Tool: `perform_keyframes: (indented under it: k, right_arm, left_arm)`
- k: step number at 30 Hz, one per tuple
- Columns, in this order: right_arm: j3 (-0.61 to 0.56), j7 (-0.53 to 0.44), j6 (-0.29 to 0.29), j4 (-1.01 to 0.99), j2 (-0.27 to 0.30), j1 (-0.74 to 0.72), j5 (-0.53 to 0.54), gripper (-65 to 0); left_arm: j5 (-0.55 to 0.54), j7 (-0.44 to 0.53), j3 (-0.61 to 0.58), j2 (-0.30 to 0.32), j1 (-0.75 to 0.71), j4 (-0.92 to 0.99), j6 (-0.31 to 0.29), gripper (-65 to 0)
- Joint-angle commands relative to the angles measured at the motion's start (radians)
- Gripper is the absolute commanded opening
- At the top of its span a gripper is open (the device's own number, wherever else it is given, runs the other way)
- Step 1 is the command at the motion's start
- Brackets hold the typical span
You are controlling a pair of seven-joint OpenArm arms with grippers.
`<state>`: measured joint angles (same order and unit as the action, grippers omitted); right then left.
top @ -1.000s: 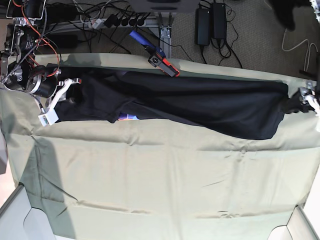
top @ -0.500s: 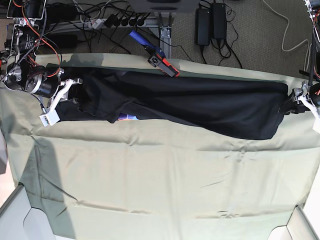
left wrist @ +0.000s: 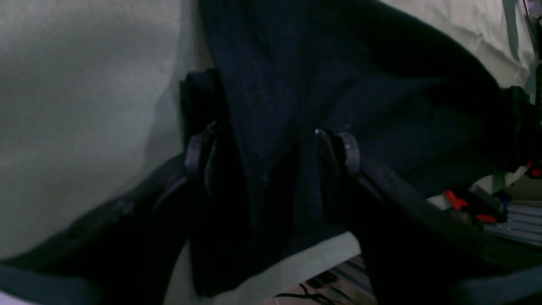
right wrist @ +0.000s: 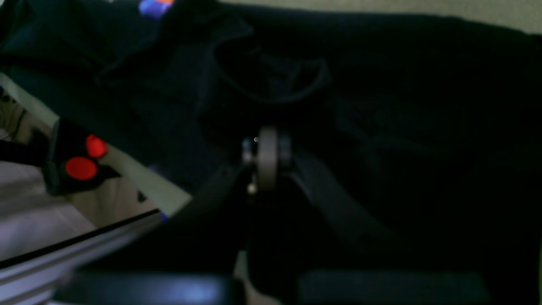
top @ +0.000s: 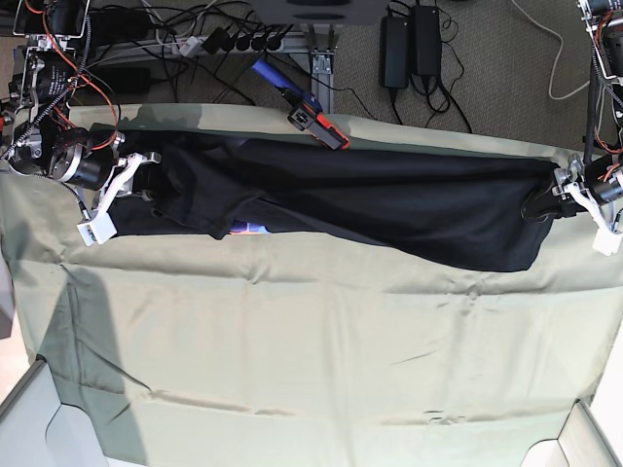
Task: Fold the T-shirt properly
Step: 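Hold the folded shirt with both grippers and adjust its ends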
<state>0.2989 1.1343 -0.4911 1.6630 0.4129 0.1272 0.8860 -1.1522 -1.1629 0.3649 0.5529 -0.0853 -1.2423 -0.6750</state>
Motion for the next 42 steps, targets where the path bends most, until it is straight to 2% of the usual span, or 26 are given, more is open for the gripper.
perform_keyframes:
  k: [1, 8, 12, 13, 14, 16, 17, 23, 31, 38, 42]
  right_arm:
    - [0.007, -0.009, -0.082, 0.014, 0.016, -0.011, 0.019, -65.0]
    - [0.007, -0.009, -0.082, 0.014, 0.016, -0.011, 0.019, -65.0]
    - [0.007, -0.009, -0.082, 0.014, 0.016, -0.01, 0.019, -65.0]
    - [0.007, -0.009, -0.082, 0.014, 0.016, -0.01, 0.019, -65.0]
    - [0.007, -0.009, -0.082, 0.014, 0.016, -0.01, 0.019, -65.0]
    - [0.007, -0.009, -0.082, 0.014, 0.016, -0.011, 0.019, -65.0]
    - [0.007, -0.01, -0.082, 0.014, 0.016, -0.011, 0.019, -65.0]
    - [0.008, -0.01, -0.081, 0.019, 0.016, -0.018, 0.022, -65.0]
    - [0.056, -0.008, -0.082, 0.087, 0.019, -0.033, 0.061, -65.0]
    - [0.073, -0.003, -0.082, 0.09, 0.018, -0.038, 0.061, -65.0]
    - [0.073, -0.002, -0.082, 0.09, 0.018, -0.038, 0.061, -65.0]
  left_arm:
    - [-0.018, 0.005, 0.0, 0.014, 0.013, -0.011, -0.023, -28.0]
    - [-0.019, 0.008, -0.126, 0.01, 0.019, -0.012, -0.023, -28.0]
    - [-0.019, 0.019, -0.135, 0.01, 0.035, -0.012, -0.023, -28.5]
    - [-0.019, 0.019, -0.135, 0.01, 0.035, -0.012, -0.023, -32.4]
    - [-0.018, 0.017, -0.135, 0.01, 0.035, -0.012, -0.023, -40.1]
    - [-0.016, 0.014, -0.135, 0.01, 0.035, -0.012, -0.023, -59.9]
    - [-0.015, 0.014, -0.135, 0.01, 0.035, -0.012, -0.023, -65.0]
    - [0.012, 0.014, -0.127, 0.024, 0.038, -0.021, -0.023, -65.0]
    - [0.012, 0.016, 0.06, 0.032, 0.039, -0.072, -0.023, -65.0]
    - [0.079, 0.052, 0.085, 0.032, 0.076, -0.074, -0.023, -65.0]
    - [0.018, -0.017, 0.084, 0.022, 0.078, -0.148, -0.023, -65.0]
